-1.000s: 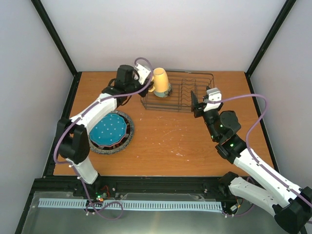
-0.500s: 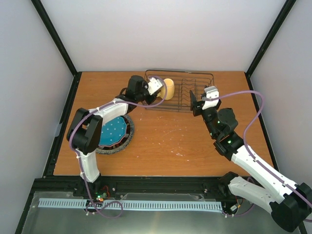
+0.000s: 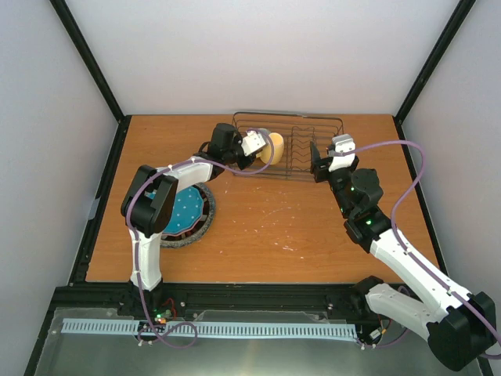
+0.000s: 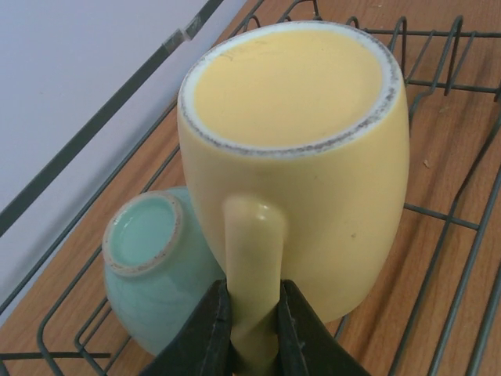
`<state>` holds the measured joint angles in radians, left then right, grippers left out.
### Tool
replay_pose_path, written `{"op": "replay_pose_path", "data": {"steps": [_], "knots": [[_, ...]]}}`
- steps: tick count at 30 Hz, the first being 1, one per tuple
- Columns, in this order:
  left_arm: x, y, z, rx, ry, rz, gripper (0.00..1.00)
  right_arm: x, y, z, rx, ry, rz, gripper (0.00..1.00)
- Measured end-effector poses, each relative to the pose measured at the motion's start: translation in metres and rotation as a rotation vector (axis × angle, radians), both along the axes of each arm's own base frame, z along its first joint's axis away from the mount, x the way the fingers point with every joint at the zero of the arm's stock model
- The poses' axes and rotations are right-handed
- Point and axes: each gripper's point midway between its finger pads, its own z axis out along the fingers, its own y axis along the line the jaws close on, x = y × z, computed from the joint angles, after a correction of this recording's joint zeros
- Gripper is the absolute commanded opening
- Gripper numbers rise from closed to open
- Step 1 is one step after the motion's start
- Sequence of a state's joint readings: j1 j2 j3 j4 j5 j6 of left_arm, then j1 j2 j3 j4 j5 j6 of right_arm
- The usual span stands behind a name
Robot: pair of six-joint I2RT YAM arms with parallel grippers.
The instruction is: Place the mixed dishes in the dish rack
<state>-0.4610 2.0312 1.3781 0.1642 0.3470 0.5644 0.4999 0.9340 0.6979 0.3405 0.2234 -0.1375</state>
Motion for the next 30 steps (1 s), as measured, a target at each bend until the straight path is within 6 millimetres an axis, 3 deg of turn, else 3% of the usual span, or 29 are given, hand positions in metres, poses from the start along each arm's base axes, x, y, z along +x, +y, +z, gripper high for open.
{"op": "replay_pose_path", "data": {"steps": [12, 21, 25, 30], "knots": [[0.002, 0.002, 0.004, -0.025, 0.015, -0.035, 0.01, 0.019, 0.010, -0.027, -0.015, 0.074, 0.047, 0.64], [-0.011, -0.006, -0.005, -0.055, 0.083, -0.096, 0.01, 0.019, 0.014, -0.023, 0.002, 0.069, 0.071, 0.64], [-0.007, -0.012, -0.018, -0.066, 0.113, -0.110, 0.01, 0.018, 0.014, -0.022, 0.003, 0.065, 0.073, 0.64], [-0.001, -0.018, -0.016, -0.080, 0.116, -0.128, 0.03, 0.017, 0.013, -0.019, 0.005, 0.059, 0.073, 0.64]]}}
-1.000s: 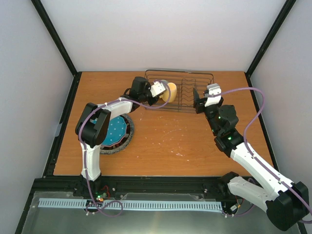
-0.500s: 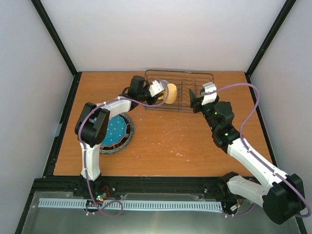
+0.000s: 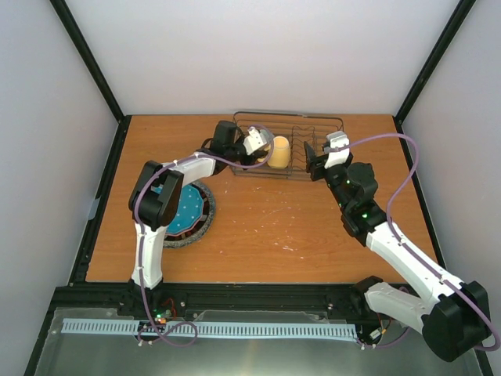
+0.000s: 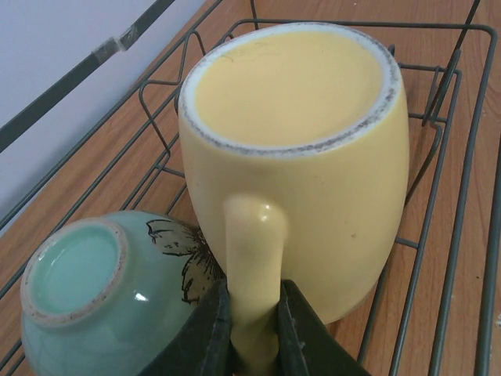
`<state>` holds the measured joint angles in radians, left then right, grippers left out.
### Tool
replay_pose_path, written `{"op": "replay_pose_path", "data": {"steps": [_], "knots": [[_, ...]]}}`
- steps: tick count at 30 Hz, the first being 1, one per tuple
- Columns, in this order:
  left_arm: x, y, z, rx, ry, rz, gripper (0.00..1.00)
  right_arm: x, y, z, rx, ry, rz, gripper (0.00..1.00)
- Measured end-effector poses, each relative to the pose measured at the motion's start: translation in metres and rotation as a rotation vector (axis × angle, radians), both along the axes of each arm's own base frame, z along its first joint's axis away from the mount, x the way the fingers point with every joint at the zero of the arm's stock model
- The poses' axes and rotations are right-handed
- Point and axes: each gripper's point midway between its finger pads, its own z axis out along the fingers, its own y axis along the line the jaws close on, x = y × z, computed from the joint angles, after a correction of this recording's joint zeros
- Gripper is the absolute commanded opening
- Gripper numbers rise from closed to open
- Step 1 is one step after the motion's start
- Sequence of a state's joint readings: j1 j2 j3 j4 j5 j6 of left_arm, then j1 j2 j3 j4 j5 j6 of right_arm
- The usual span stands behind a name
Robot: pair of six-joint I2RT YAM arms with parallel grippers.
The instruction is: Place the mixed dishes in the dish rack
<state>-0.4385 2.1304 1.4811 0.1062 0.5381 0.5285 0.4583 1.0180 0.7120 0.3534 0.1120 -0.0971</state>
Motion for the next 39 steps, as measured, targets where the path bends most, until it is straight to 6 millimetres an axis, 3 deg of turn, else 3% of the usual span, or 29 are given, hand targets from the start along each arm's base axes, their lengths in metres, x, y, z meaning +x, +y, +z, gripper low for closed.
{"op": "replay_pose_path", "data": {"steps": [12, 19, 24, 31, 39], "knots": [[0.005, -0.005, 0.001, -0.009, -0.006, -0.011, 0.10, 0.001, -0.001, 0.006, -0.008, -0.009, 0.007, 0.64], [0.009, -0.002, 0.001, 0.013, -0.029, 0.002, 0.01, 0.001, 0.000, 0.007, -0.008, -0.010, 0.011, 0.64], [0.011, 0.000, 0.002, 0.031, -0.056, -0.004, 0.01, 0.001, 0.000, 0.006, -0.014, -0.008, 0.016, 0.63], [0.022, 0.019, 0.005, 0.093, -0.065, -0.028, 0.01, 0.002, -0.001, 0.010, -0.025, -0.014, 0.025, 0.63], [0.038, 0.029, 0.026, 0.132, -0.152, -0.061, 0.01, 0.010, 0.005, 0.014, -0.030, -0.012, 0.060, 0.63]]}}
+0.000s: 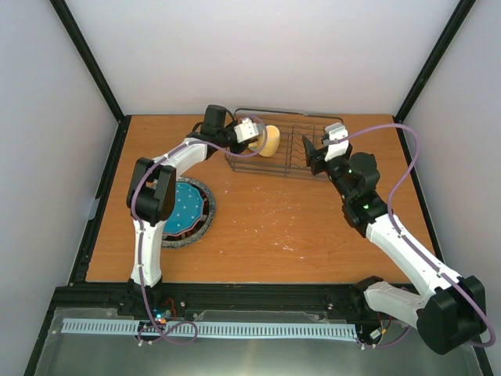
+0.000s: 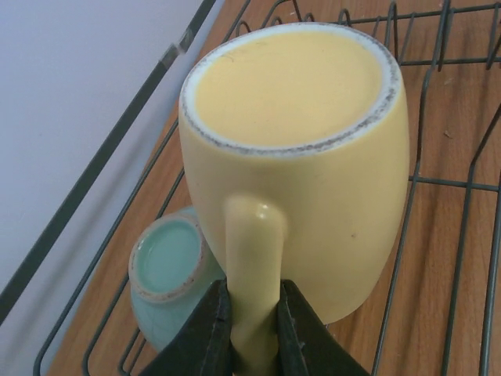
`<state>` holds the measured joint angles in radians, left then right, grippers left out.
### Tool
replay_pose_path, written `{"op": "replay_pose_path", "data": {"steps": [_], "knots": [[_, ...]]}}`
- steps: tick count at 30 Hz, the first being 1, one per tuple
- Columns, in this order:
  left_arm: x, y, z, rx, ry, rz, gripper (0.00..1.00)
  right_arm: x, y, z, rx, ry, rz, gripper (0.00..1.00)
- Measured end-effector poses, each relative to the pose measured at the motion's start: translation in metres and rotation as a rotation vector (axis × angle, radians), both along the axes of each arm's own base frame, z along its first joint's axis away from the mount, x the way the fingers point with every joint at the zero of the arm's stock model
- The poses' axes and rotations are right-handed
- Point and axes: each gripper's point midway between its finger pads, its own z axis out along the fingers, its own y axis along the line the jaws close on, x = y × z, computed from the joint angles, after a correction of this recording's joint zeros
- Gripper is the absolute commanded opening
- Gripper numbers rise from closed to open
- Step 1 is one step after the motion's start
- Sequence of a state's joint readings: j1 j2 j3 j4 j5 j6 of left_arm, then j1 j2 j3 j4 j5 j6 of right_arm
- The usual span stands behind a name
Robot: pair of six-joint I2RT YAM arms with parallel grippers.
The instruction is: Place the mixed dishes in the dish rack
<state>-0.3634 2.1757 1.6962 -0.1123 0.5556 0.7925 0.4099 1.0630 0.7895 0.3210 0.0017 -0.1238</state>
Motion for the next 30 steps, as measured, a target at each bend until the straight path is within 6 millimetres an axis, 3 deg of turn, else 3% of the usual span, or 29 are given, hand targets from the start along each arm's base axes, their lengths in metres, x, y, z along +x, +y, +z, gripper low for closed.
{"op": "replay_pose_path", "data": {"steps": [5, 13, 19, 23, 30], "knots": [[0.001, -0.006, 0.001, -0.003, -0.033, -0.061, 0.01, 0.006, 0.002, -0.008, -0.010, 0.021, 0.016, 0.63], [-0.011, -0.012, -0.023, 0.003, -0.010, -0.147, 0.01, 0.017, 0.000, -0.021, -0.006, 0.062, 0.029, 0.63], [-0.016, -0.013, -0.029, 0.013, -0.023, -0.181, 0.01, 0.025, 0.006, -0.026, 0.006, 0.081, 0.054, 0.63], [-0.018, -0.013, -0.030, 0.012, -0.030, -0.194, 0.06, 0.028, 0.007, -0.027, 0.006, 0.089, 0.062, 0.63], [-0.018, -0.014, -0.034, 0.003, -0.035, -0.204, 0.25, 0.032, 0.010, -0.028, 0.005, 0.093, 0.073, 0.63]]}}
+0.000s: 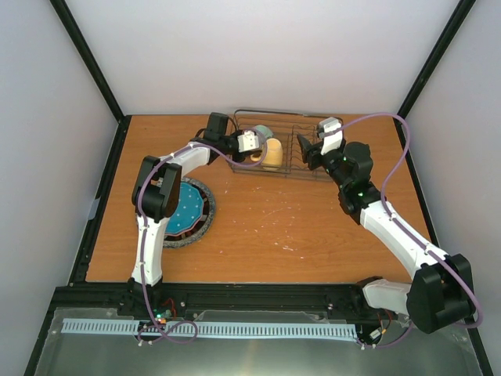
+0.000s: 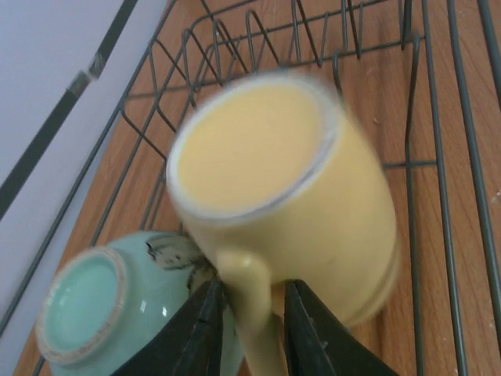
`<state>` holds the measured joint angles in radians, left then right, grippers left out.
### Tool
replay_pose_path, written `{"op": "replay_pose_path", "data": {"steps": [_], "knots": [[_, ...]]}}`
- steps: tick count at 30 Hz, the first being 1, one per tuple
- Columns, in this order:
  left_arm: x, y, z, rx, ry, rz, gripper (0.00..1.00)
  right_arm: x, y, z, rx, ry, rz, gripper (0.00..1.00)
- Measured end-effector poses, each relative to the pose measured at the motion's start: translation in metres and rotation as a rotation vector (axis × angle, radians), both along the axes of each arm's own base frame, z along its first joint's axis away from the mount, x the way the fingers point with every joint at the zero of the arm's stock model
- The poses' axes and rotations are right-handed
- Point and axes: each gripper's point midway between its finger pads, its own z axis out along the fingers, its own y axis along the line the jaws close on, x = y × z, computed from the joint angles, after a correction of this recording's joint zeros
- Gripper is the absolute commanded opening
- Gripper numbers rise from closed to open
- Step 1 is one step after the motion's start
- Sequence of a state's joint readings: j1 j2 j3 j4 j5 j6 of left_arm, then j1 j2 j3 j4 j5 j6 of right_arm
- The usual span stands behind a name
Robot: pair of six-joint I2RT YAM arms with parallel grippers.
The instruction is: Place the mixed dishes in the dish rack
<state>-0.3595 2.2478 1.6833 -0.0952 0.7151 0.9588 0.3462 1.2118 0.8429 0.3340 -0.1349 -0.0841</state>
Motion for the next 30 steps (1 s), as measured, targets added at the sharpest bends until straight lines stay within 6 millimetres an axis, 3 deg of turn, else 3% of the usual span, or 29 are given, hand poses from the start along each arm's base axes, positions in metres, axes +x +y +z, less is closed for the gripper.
{"op": "replay_pose_path", "data": {"steps": [4, 15, 19, 22, 24, 30], "knots": [[0.000, -0.003, 0.005, -0.018, -0.018, -0.015, 0.34, 0.001, 0.001, -0.001, -0.001, 0.004, 0.004, 0.63], [0.001, 0.000, 0.001, -0.012, -0.028, 0.002, 0.44, 0.002, 0.000, -0.002, 0.004, 0.009, 0.003, 0.64], [0.000, 0.005, 0.012, -0.009, -0.023, 0.045, 0.49, 0.002, -0.001, -0.002, 0.011, 0.013, 0.001, 0.64], [-0.005, 0.011, 0.041, -0.028, -0.040, 0.087, 0.59, 0.001, -0.002, -0.001, 0.018, 0.013, -0.005, 0.65], [-0.011, 0.017, 0.071, -0.059, -0.067, 0.125, 0.60, 0.000, -0.003, 0.002, 0.021, 0.008, -0.011, 0.66], [-0.019, 0.047, 0.196, -0.220, -0.147, 0.362, 0.72, -0.007, -0.010, 0.015, 0.028, 0.019, -0.035, 0.68]]}}
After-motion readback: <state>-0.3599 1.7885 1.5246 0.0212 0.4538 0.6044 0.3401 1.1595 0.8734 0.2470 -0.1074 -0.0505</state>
